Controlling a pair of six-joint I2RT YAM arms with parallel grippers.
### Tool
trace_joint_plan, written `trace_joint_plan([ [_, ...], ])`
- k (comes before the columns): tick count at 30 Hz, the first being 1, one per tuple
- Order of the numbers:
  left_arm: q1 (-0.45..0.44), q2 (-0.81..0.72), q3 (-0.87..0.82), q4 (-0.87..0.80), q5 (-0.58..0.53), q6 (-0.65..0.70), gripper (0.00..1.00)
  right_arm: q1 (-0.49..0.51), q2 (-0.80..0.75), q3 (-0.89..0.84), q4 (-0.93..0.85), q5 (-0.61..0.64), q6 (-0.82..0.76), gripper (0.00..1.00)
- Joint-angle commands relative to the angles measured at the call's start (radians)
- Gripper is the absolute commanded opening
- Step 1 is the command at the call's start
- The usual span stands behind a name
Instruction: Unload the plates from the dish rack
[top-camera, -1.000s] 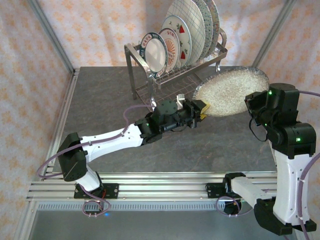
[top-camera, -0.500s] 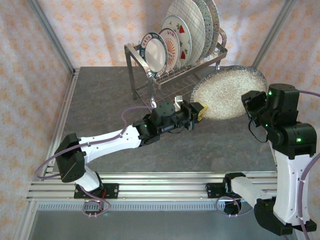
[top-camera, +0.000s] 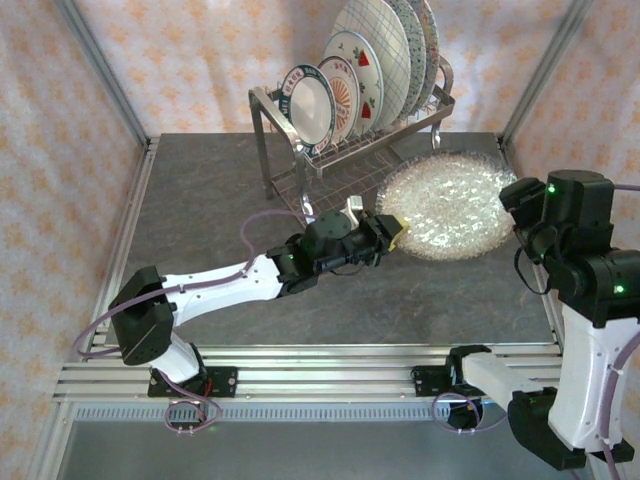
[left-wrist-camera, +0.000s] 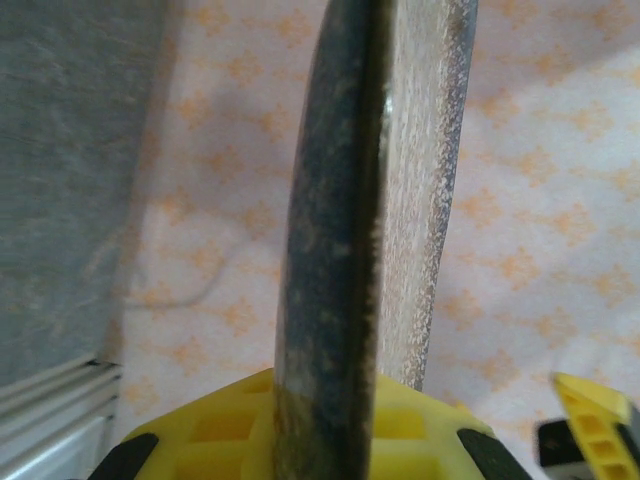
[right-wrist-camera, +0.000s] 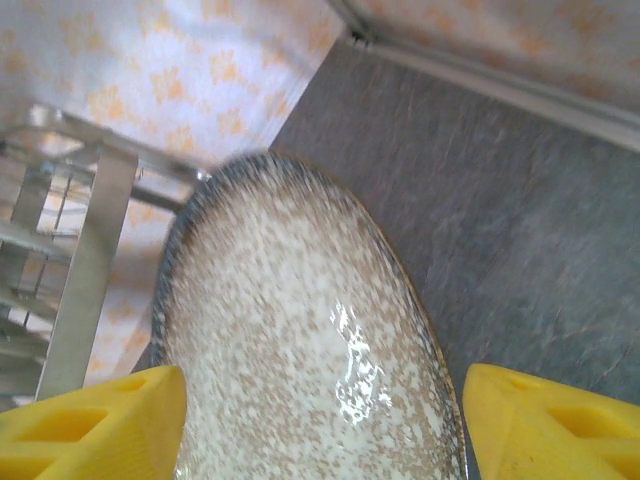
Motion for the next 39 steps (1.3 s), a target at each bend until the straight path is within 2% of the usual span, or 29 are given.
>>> trace_joint_plan([
  [1,0.009,-0.072,0.054,0.186,0.026,0.088,0.00,-0.002,-0.014,0.060,-0.031,0.151,-0.066,0.73],
  [3,0.011,-0.067,0.068,0.161,0.054,0.115,0.00,-0.002,-0.002,0.090,-0.004,0.126,-0.111,0.73],
  [7,0.013,-0.050,0.090,0.090,0.116,0.196,0.00,-0.002,0.041,0.135,0.056,-0.036,-0.226,0.73],
  [11,0.011,-0.021,0.077,0.067,0.148,0.258,0.00,-0.002,0.101,0.180,-0.025,-0.166,-0.273,0.70],
  [15,0.012,0.014,0.052,0.097,0.155,0.296,0.00,-0.002,0.141,0.205,-0.129,-0.239,-0.280,0.67],
  [23,-0.002,0.132,0.010,0.226,0.164,0.315,0.00,-0.002,0.129,0.197,-0.175,-0.227,-0.300,0.69],
  [28,-0.010,0.187,0.019,0.236,0.144,0.365,0.00,-0.002,0.105,0.152,-0.138,-0.243,-0.294,0.70],
  [39,-0.030,0.302,0.039,0.291,0.081,0.370,0.00,-0.002,0.099,0.143,-0.120,-0.272,-0.308,0.70],
])
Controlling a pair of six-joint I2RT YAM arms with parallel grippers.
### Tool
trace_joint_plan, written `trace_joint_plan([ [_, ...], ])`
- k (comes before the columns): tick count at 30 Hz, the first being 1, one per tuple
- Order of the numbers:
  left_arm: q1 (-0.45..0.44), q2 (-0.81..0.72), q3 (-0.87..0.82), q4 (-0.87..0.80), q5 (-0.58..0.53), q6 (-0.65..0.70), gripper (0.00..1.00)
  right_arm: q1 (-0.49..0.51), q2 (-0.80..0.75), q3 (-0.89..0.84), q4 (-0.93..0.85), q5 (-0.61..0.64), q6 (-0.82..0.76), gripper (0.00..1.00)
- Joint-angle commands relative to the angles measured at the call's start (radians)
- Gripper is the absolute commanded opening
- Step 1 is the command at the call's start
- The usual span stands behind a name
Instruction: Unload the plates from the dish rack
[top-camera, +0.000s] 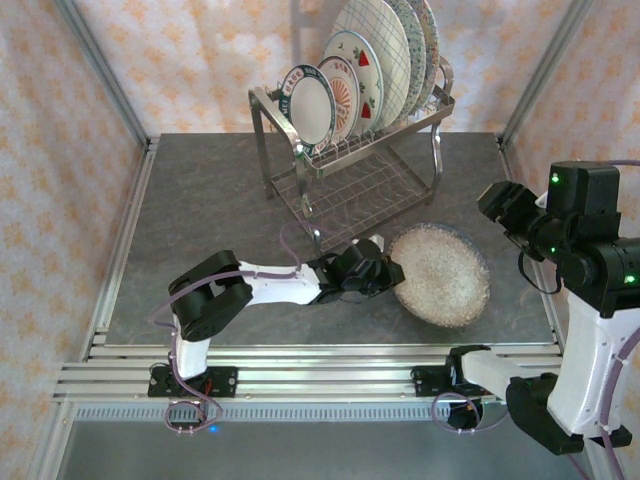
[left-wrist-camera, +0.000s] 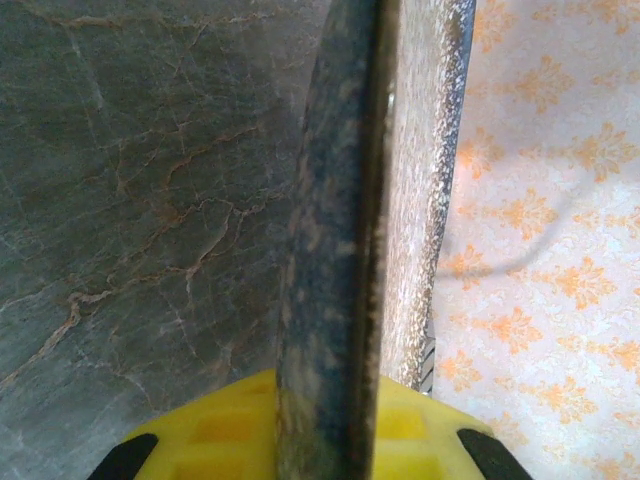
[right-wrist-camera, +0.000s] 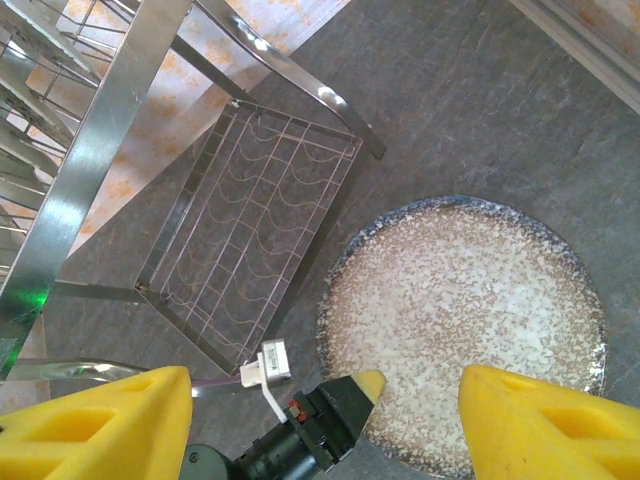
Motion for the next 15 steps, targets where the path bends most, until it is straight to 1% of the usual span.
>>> trace_joint_plan([
  [1,-0.010,-0.027,0.067,0.325,-0.035,0.012,0.00,-0.002,-0.005,-0.014,0.021,-0.023,-0.018,0.70],
  [5,-0.010,-0.007,0.078,0.337,-0.062,0.005,0.00,-0.002,-0.012,-0.036,0.041,-0.061,-0.022,0.70],
  [7,-0.010,0.030,0.084,0.344,-0.071,-0.005,0.00,-0.002,-0.017,-0.048,0.048,-0.069,-0.018,0.70],
  [15,-0.005,0.077,0.088,0.363,-0.120,-0.036,0.00,-0.002,-0.030,-0.075,0.058,-0.053,-0.006,0.71],
])
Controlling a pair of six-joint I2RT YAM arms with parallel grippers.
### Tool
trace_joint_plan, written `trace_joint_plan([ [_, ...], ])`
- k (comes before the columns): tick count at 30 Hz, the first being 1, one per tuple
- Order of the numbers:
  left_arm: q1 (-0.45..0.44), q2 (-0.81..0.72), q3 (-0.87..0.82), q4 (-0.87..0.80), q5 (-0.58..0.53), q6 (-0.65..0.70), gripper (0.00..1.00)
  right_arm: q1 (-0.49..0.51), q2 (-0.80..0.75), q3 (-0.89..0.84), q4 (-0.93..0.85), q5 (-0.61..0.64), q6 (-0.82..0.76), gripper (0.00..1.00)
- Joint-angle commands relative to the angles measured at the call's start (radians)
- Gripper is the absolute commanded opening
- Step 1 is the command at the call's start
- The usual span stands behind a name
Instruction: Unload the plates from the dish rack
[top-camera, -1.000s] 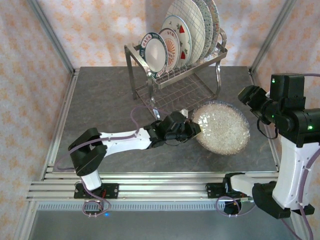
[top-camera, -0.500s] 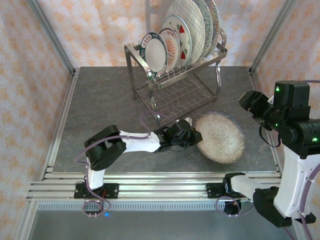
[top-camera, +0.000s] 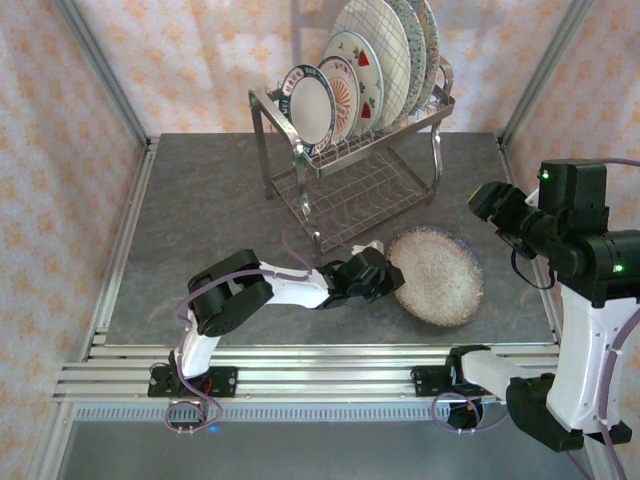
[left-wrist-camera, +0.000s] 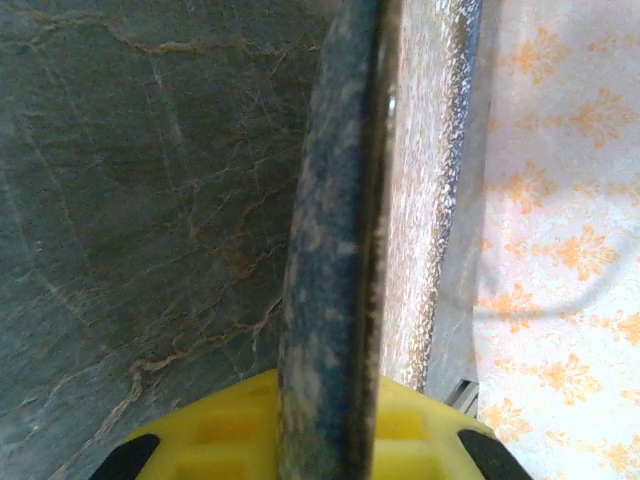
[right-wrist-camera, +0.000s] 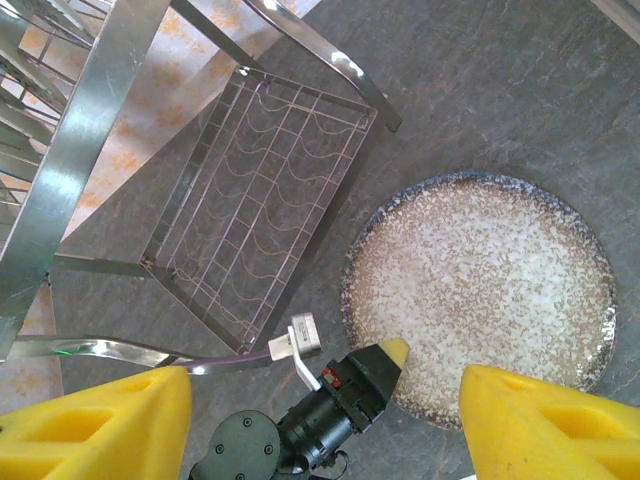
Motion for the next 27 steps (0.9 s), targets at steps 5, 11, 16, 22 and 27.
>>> trace_joint_plan([
  [5,0.011,0.006,0.093,0.300,-0.052,-0.064,0.00,-0.002,-0.012,-0.009,0.033,-0.002,-0.006,0.71],
  [11,0.013,0.046,0.092,0.318,-0.047,-0.117,0.00,-0.002,-0.009,-0.010,0.041,-0.006,-0.005,0.71],
  [16,0.014,0.071,0.095,0.297,-0.031,-0.158,0.00,-0.003,-0.009,-0.023,0.048,-0.010,0.001,0.71],
  [22,0.015,0.084,0.082,0.280,-0.026,-0.185,0.00,-0.002,-0.010,-0.039,0.059,-0.010,0.012,0.71],
  [27,0.025,0.089,0.069,0.272,-0.024,-0.188,0.08,-0.002,-0.015,-0.055,0.068,-0.012,0.015,0.71],
])
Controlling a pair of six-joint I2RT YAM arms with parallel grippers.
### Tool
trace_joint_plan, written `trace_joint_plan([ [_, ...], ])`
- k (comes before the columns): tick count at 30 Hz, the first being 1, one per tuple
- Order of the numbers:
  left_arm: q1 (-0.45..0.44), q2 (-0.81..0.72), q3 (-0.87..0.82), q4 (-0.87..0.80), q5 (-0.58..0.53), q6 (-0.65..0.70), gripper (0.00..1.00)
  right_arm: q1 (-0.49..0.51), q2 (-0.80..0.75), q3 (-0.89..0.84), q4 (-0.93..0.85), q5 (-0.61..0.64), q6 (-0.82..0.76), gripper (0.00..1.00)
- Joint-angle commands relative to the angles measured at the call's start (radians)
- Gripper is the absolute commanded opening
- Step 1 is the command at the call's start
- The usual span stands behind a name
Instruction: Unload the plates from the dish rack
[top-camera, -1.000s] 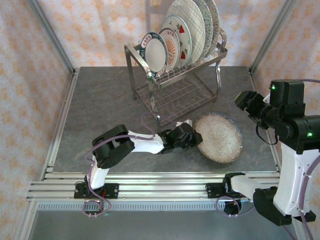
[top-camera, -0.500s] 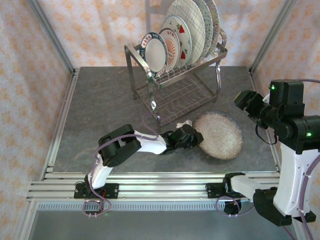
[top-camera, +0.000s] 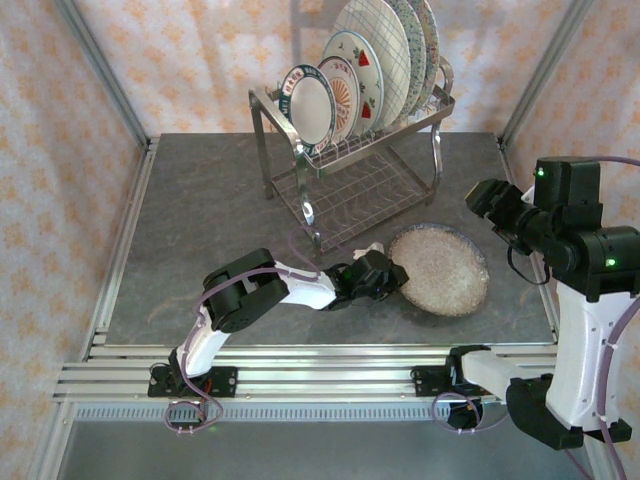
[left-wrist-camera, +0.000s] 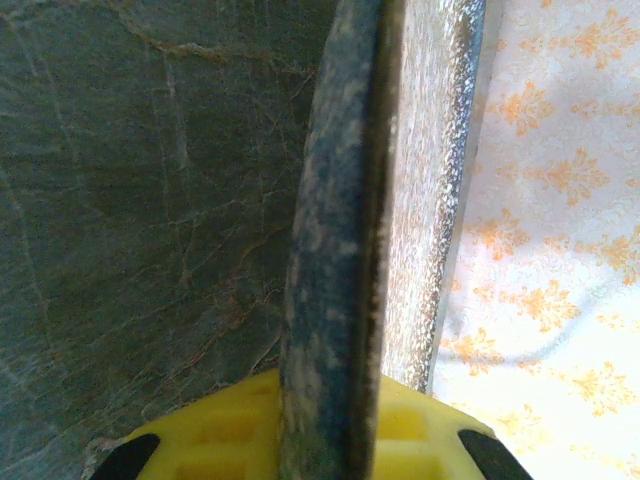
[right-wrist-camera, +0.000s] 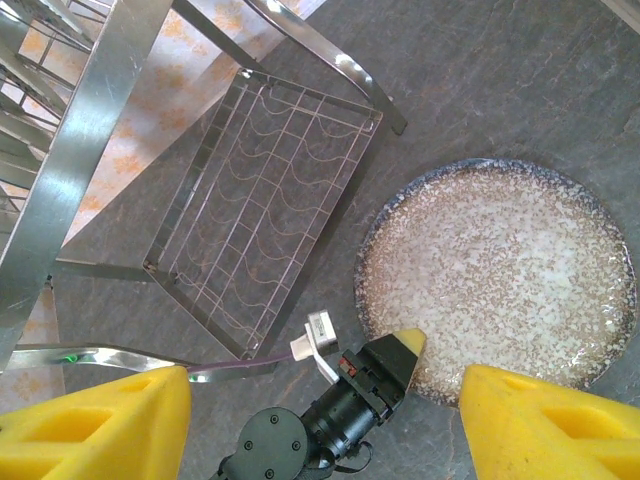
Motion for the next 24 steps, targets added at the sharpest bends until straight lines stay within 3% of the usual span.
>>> trace_joint_plan([
  [1,0.025,-0.008,0.036,0.165,0.004,-0.030,0.09,-0.002,-0.013,-0.009,0.021,-0.009,0.011,0.71],
  [24,0.054,-0.051,0.033,-0.057,0.019,0.018,0.51,-0.002,-0.017,-0.034,0.042,-0.010,0.027,0.71],
])
